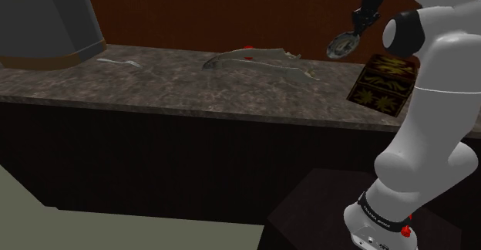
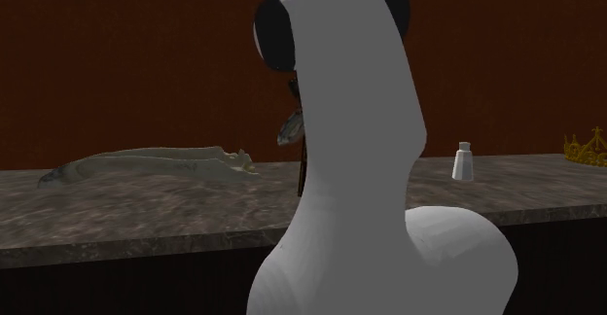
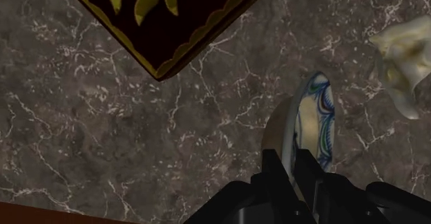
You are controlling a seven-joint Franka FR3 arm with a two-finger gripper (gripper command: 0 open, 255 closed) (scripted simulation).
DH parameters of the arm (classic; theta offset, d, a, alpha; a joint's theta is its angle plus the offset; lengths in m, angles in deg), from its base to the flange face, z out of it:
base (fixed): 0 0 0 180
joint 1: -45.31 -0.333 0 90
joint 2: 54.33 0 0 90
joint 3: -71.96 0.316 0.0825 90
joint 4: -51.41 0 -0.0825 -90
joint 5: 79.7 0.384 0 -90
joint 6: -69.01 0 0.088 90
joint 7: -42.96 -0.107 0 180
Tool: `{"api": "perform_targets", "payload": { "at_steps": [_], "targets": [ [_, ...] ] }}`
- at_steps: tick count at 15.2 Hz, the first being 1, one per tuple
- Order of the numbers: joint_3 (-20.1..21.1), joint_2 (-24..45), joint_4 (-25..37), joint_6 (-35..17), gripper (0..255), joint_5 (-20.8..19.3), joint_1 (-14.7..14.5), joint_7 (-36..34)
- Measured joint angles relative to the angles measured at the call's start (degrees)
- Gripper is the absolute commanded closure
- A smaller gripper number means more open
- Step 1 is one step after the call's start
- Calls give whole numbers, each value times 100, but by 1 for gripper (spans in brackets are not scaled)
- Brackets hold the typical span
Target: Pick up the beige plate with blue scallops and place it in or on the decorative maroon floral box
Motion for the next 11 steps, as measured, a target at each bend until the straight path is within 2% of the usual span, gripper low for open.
{"api": "perform_targets", "payload": {
  "at_steps": [5, 6, 7, 8, 9, 11],
  "targets": [
    [32, 484, 1174, 705, 255, 304, 400, 2],
    [62, 663, 1587, 928, 255, 416, 553, -27],
    [157, 1016, 2323, 1275, 255, 616, 867, -85],
    [82, 823, 1994, 1246, 255, 532, 710, -16],
    [-27, 447, 1373, 988, 255, 332, 488, 99],
    [-128, 16, 760, 770, 255, 92, 336, 251]
  ]
}}
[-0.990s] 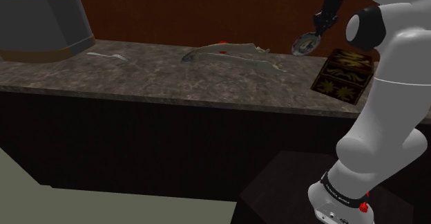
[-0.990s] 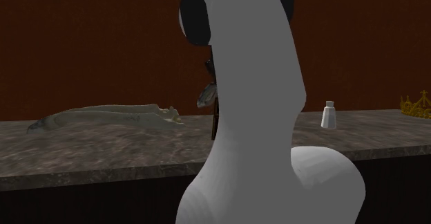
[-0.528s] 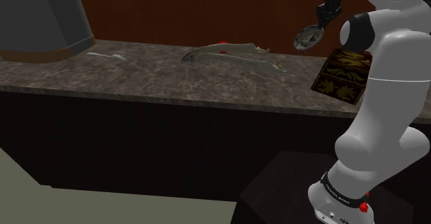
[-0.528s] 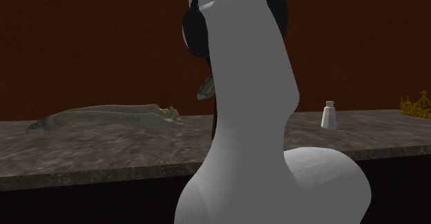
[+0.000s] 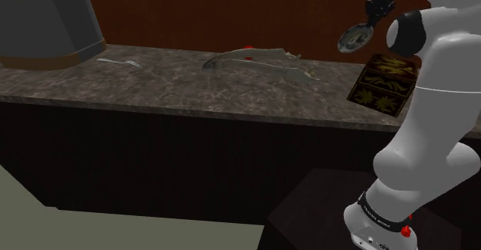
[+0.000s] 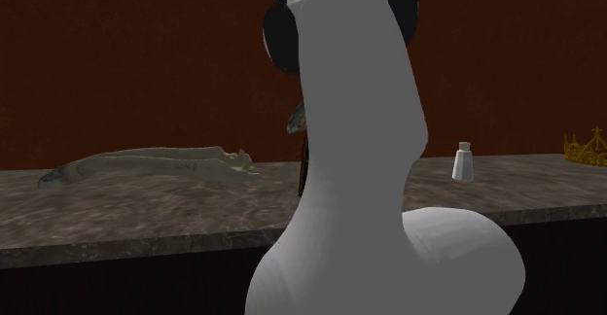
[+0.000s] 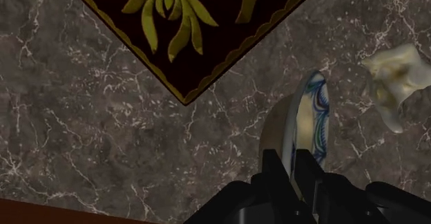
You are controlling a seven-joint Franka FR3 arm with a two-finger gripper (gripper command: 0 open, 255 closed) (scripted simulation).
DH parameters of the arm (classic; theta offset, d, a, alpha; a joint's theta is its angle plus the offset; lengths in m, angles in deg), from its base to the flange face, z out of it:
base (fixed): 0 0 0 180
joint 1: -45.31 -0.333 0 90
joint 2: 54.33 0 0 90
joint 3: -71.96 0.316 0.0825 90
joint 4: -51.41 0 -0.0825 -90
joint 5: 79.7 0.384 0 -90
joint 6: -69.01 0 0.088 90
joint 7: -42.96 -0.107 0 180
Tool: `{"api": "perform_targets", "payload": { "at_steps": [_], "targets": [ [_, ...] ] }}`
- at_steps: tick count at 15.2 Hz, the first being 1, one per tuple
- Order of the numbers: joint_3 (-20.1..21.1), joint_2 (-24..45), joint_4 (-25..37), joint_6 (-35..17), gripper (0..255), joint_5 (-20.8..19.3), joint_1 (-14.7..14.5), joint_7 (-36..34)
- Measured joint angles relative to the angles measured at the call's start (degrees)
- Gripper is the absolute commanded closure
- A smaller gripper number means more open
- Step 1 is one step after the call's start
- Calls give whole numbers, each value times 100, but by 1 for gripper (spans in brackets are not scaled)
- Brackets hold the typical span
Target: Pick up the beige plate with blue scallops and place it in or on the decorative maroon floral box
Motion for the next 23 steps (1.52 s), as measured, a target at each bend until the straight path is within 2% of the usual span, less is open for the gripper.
{"api": "perform_targets", "payload": {
  "at_steps": [7, 14, 23],
  "targets": [
    [-201, -1537, -1817, -451, 255, -917, -310, 427],
    [-356, -2338, -2516, -485, 255, -1435, -176, 866],
    [-232, -2888, -3694, -1284, 255, -1756, -222, 687]
  ]
}}
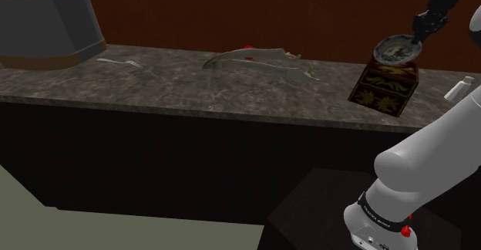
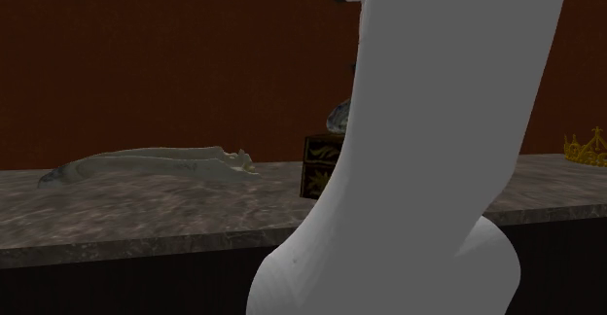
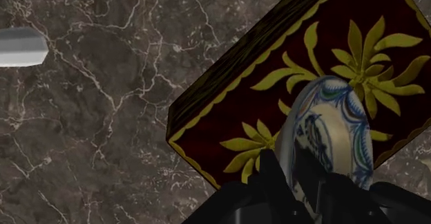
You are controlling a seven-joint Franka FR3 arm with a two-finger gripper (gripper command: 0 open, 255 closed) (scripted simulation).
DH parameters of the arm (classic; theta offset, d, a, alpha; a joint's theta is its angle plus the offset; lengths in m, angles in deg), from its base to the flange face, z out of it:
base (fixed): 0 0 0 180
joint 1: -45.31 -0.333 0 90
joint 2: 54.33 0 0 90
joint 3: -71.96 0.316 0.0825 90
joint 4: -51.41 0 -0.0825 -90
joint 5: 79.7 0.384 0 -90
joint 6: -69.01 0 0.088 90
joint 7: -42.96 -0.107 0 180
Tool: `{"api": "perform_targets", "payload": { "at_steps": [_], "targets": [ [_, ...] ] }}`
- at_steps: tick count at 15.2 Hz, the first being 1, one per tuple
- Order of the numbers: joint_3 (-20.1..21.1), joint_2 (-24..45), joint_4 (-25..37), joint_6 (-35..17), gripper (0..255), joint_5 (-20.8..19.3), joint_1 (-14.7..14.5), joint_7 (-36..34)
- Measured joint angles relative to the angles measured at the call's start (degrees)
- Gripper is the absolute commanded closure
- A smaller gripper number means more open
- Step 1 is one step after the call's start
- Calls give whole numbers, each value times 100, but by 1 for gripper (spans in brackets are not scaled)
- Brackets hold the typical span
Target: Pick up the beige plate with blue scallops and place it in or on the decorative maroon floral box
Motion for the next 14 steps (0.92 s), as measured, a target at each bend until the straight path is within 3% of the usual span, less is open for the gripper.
{"api": "perform_targets", "payload": {
  "at_steps": [7, 14],
  "targets": [
    [41, -284, -842, -628, 255, -141, 6, -85],
    [58, -311, -943, -681, 255, -146, -14, -115]
  ]
}}
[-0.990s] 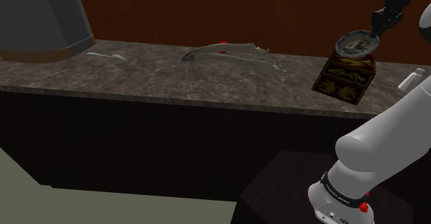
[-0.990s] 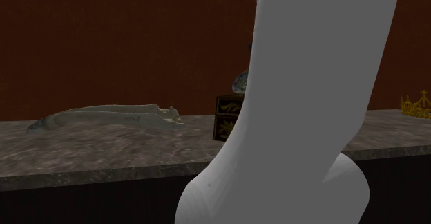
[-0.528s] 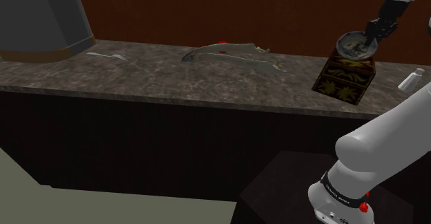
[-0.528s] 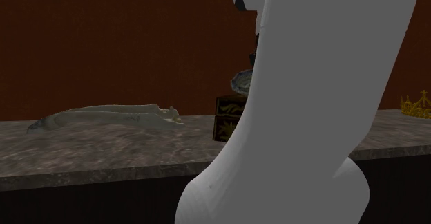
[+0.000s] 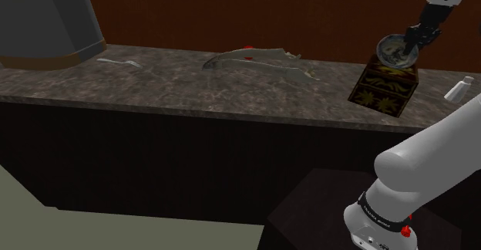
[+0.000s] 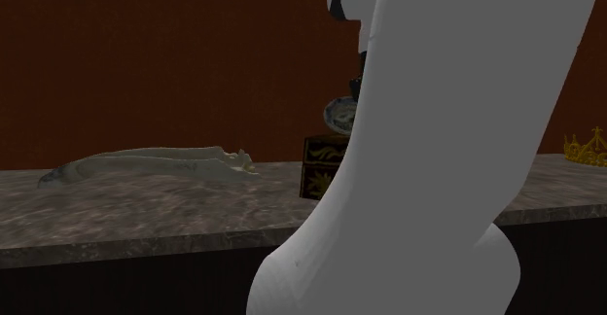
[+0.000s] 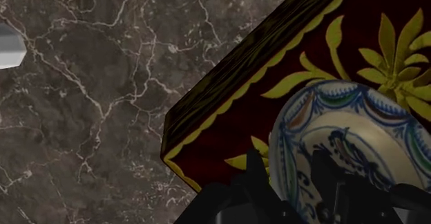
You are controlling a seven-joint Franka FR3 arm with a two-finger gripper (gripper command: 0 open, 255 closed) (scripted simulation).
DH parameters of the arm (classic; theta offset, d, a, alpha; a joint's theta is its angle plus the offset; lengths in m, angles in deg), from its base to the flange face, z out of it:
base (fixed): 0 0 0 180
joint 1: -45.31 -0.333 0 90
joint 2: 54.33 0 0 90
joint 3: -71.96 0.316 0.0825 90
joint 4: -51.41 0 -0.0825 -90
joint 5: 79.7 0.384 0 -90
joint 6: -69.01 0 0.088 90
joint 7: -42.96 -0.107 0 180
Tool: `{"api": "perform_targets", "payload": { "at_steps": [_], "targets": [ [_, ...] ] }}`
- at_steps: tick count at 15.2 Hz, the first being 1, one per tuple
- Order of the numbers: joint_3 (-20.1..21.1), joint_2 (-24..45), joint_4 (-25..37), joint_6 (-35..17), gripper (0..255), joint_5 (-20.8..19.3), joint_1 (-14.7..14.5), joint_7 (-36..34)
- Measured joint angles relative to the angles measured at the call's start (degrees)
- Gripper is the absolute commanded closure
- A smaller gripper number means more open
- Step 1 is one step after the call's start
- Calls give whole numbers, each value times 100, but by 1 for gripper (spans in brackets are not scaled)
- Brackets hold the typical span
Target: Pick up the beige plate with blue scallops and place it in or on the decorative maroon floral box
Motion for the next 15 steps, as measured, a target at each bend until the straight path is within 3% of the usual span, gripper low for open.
{"api": "perform_targets", "payload": {
  "at_steps": [1, 7, 11, 15],
  "targets": [
    [0, 0, 3, 2, 0, 1, -1, 0],
    [13, 23, -18, 27, 0, 16, -17, -4],
    [-75, 331, 873, 655, 0, 170, -22, 125],
    [-120, 442, 1106, 800, 0, 225, -10, 192]
  ]
}}
